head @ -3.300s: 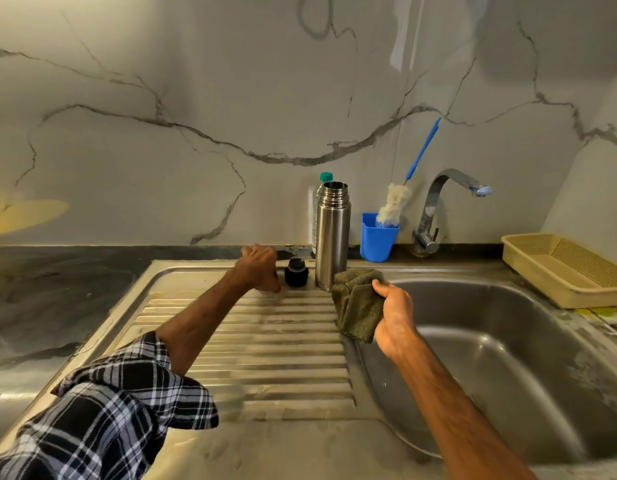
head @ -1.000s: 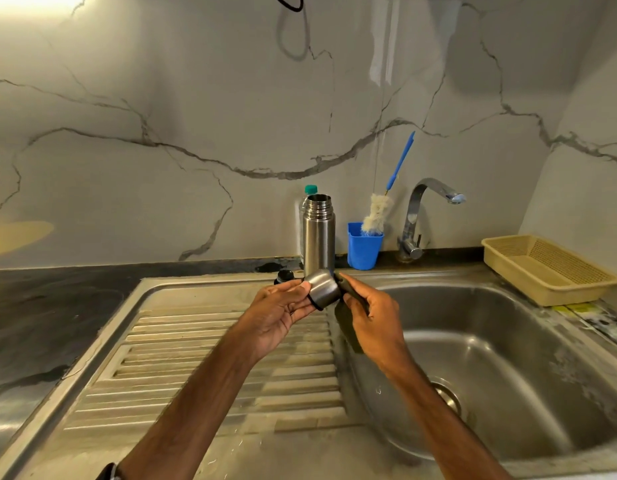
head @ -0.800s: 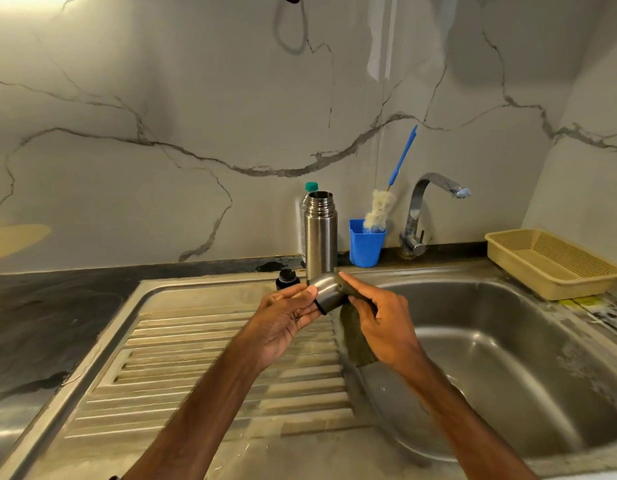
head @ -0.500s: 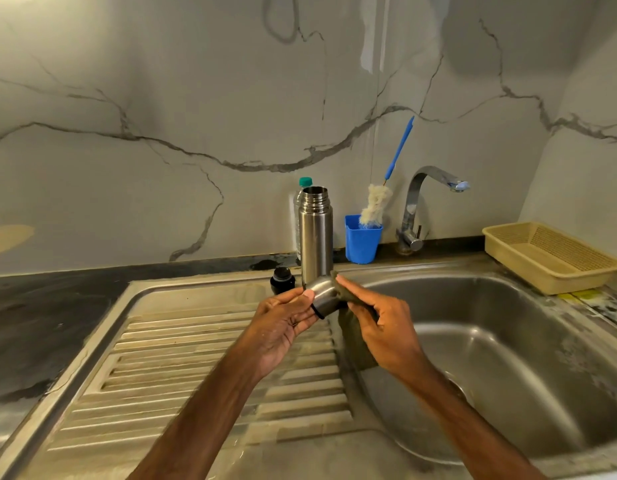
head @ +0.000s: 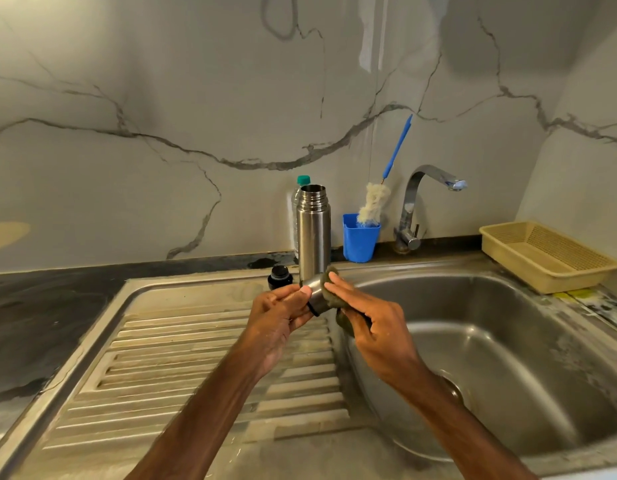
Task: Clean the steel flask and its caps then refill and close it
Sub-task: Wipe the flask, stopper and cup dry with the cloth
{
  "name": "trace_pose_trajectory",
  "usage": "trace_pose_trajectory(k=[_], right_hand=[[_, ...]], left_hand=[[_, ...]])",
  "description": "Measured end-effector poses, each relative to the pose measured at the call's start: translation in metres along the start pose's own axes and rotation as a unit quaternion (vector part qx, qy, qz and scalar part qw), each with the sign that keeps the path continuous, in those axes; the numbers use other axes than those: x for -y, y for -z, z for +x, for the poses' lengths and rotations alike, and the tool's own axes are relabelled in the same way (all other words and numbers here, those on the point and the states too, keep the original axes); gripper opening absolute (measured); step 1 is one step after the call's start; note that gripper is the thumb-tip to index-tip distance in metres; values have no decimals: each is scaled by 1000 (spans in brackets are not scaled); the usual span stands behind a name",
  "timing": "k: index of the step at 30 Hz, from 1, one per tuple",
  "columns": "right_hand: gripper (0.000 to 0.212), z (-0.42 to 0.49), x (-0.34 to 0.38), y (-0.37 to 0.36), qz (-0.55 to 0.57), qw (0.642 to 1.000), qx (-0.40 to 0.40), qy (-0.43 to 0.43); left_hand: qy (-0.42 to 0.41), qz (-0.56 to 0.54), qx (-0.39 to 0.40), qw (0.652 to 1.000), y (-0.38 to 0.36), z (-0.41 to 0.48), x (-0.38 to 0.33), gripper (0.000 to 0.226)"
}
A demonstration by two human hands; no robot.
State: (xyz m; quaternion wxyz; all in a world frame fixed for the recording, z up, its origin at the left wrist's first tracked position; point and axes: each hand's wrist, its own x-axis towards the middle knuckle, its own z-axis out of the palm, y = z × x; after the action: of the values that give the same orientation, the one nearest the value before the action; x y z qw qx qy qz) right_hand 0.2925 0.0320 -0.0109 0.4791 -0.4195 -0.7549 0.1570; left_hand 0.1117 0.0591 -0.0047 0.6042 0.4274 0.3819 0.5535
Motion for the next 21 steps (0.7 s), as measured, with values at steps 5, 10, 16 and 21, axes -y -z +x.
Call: trace_pose_trajectory(k=[5,10,16,21], right_hand=[[51,8,-10,5,20,996,4,-85],[55,4,-7,0,-13,998,63,18],[47,5,-3,1,-1,998,64,-9],[44,12,-6,6,28,997,36,-58]], left_hand=[[-80,205,48,974,0,-2,7,14],[-156,267,64,949,7,7,8,21],[-169,312,86,931,3,6,10,17],[-182,335,111,918,2,5,8,26]])
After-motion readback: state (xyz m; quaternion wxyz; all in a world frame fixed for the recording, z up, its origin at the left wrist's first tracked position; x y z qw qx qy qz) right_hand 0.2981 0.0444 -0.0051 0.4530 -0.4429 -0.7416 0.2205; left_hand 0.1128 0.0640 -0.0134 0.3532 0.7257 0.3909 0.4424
